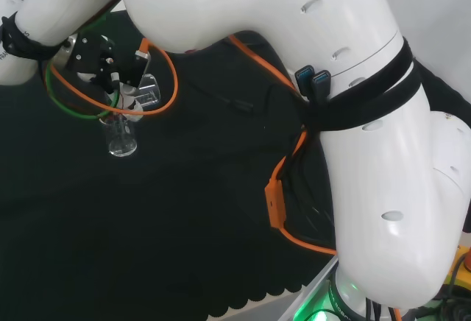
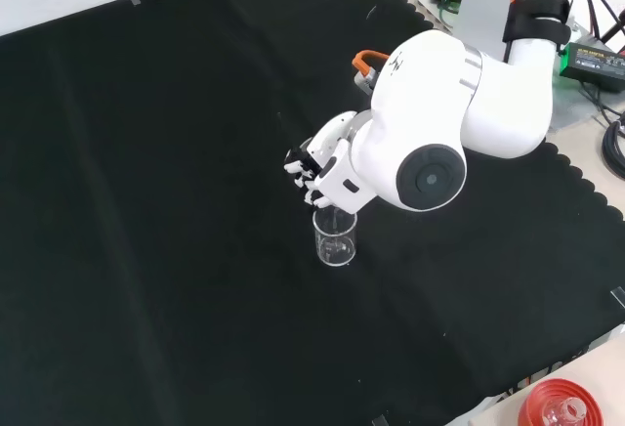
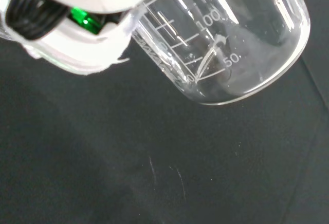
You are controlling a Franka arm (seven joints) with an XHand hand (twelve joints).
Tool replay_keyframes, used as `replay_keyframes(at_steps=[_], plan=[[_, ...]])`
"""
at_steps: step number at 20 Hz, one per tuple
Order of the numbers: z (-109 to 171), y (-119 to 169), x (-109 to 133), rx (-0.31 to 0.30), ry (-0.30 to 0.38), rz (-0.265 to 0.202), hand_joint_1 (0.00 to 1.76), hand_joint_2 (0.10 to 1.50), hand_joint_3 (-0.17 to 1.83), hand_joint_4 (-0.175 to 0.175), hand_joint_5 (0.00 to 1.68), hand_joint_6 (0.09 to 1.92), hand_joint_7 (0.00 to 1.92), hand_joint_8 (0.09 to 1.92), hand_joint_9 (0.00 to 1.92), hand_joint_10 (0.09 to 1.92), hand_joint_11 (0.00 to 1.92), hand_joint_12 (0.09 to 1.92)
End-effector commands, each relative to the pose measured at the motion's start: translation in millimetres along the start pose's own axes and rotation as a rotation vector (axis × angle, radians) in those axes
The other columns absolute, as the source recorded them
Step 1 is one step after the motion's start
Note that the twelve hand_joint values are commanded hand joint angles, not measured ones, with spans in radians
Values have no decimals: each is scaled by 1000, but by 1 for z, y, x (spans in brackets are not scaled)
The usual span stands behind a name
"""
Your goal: Pour the water from the handheld beaker into the one on the table.
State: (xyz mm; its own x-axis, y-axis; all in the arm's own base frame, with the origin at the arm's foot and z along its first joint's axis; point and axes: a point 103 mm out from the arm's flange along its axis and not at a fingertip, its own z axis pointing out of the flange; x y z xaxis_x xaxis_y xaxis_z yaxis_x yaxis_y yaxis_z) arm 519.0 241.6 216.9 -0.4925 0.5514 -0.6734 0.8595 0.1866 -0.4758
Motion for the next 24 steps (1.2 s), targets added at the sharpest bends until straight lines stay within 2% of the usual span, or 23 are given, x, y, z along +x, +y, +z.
replay_keyframes(at_steps=[1,24], plan=[[-5,0,0,4,-14,6,1144,639,642,175,1354,519,1720,87,1569,87,1090,921],[-5,-1,-1,12,-33,7,1143,639,643,175,1351,524,1720,87,1570,87,1090,919]])
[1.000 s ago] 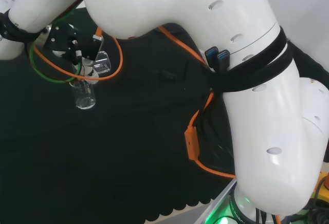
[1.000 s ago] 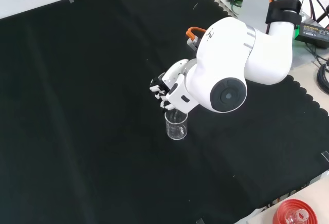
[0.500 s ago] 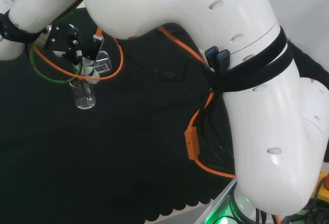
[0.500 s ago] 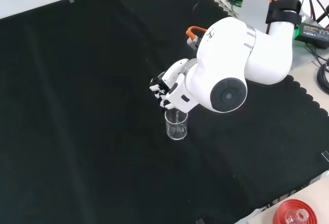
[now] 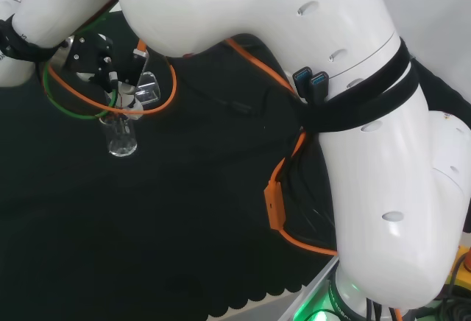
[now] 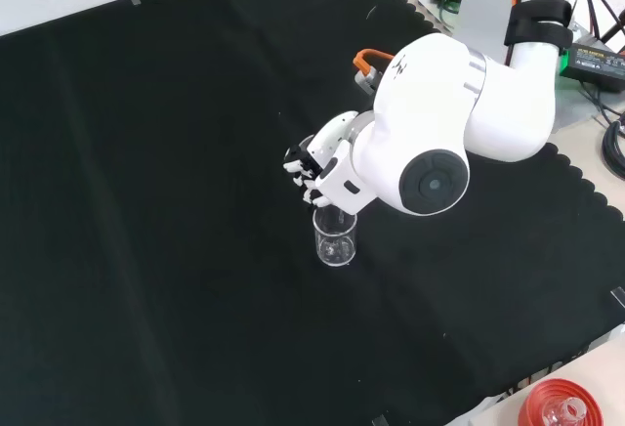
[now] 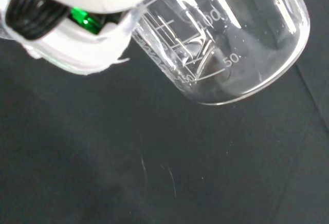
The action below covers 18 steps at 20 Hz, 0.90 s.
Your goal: Pour the water from the handheld beaker into the one on the table.
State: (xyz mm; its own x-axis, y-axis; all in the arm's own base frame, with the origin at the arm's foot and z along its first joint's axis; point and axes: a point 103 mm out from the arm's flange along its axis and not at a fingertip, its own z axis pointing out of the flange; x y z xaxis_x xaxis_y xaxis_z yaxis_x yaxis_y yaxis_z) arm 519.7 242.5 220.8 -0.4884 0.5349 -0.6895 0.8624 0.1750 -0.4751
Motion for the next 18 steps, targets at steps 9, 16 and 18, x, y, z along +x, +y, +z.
replay_keyframes(at_steps=[9,16,18], plan=[[-2,-1,1,3,-10,1,1143,640,643,175,1351,525,1720,87,1570,87,1091,919],[-4,0,2,12,-18,1,1143,640,643,175,1350,527,1720,87,1571,87,1091,919],[-4,0,2,20,-14,-1,1143,640,643,175,1350,527,1720,87,1571,87,1091,919]])
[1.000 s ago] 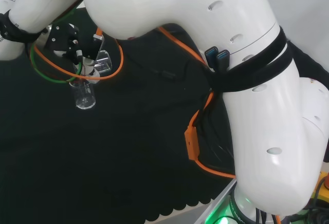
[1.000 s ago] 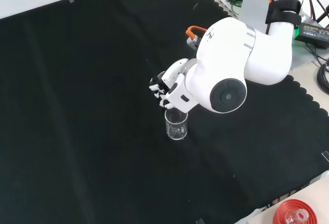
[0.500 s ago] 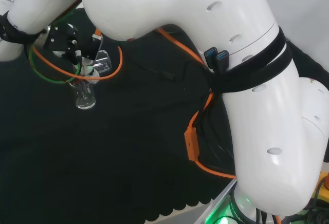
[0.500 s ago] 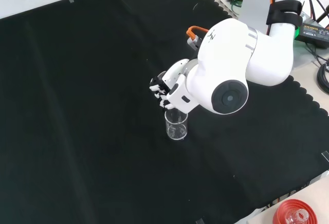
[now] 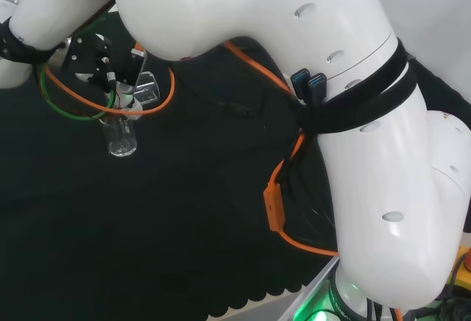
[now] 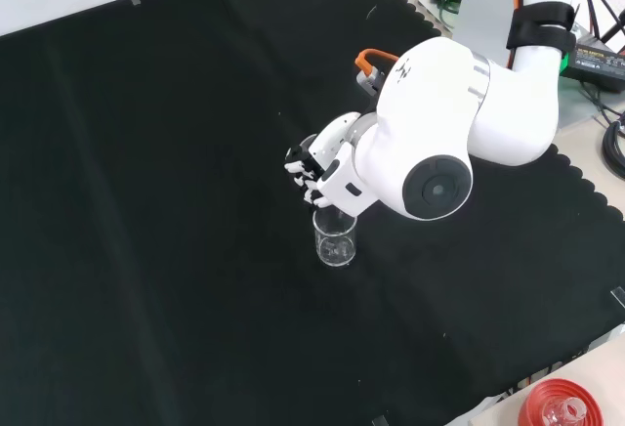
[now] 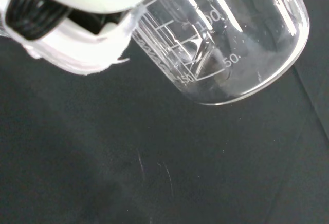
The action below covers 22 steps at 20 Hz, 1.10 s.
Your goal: Pour the water from the handheld beaker into the one on the table.
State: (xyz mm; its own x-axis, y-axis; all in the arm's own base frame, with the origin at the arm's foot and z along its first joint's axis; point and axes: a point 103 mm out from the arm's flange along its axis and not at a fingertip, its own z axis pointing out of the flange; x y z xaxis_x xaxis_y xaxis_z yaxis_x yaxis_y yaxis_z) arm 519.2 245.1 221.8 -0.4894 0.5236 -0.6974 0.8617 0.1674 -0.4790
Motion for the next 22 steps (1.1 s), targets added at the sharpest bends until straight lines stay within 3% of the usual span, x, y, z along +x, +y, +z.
replay_keyframes(at_steps=[1,22], plan=[[-1,1,1,13,-7,-3,1143,640,643,175,1350,527,1720,87,1571,87,1091,918],[-1,0,2,5,-9,-9,1143,639,644,175,1349,530,1720,87,1572,87,1091,917]])
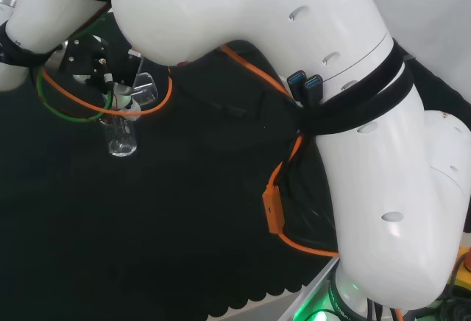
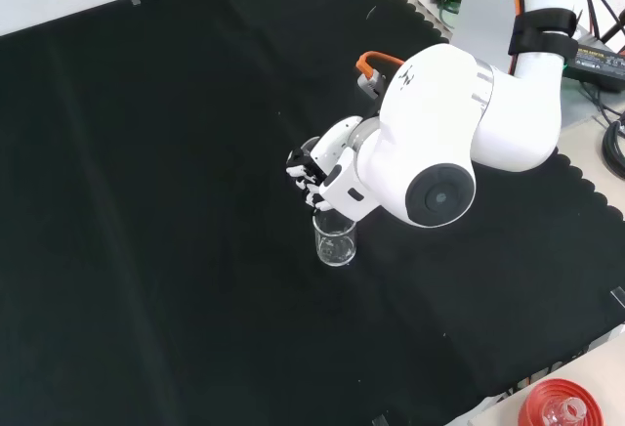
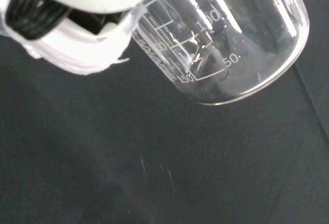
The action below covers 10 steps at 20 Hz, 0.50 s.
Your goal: Pour the water from the handheld beaker into the one on the table.
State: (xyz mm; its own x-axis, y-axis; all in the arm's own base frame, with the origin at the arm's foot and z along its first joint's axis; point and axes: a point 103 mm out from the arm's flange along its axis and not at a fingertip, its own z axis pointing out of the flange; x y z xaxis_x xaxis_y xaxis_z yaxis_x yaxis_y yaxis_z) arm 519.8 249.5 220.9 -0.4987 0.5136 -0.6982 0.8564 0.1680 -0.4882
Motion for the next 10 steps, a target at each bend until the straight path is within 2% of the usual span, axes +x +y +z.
replay_keyframes(at_steps=[1,10], plan=[[3,-1,-1,-1,3,0,1143,639,644,175,1349,530,1720,87,1572,87,1091,917],[3,-3,-2,2,3,3,1142,639,644,175,1348,531,1720,87,1572,87,1091,917]])
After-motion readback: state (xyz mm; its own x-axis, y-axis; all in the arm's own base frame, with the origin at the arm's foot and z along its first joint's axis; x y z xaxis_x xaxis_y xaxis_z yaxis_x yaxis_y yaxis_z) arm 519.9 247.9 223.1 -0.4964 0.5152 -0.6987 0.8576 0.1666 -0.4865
